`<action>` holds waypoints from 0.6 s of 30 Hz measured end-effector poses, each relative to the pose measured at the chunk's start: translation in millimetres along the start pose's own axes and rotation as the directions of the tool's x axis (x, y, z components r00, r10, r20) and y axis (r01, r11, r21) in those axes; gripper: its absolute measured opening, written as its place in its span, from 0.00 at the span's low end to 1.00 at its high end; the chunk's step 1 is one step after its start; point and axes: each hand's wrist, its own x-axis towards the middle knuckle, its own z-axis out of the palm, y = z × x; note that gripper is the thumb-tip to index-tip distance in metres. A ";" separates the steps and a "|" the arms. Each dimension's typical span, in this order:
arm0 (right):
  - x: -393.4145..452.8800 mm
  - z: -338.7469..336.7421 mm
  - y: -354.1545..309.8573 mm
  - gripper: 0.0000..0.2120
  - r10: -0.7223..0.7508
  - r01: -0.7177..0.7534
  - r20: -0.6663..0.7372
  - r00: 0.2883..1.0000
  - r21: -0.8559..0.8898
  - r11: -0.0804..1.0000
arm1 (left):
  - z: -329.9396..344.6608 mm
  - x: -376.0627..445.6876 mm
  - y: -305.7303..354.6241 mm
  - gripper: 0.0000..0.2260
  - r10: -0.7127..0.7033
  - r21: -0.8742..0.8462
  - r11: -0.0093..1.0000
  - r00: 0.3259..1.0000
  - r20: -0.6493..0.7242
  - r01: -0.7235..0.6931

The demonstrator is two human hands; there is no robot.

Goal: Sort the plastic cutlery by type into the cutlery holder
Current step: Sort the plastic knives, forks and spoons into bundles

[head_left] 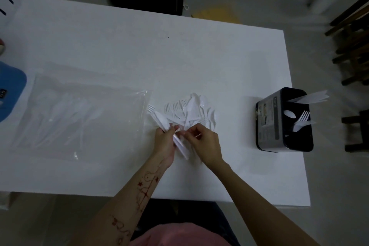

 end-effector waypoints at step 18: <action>-10.6 -0.6 6.8 0.10 -0.018 0.009 -0.088 0.996 -0.100 0.995 | -6.1 0.6 9.9 0.16 -0.085 -0.026 0.996 0.992 0.098 0.087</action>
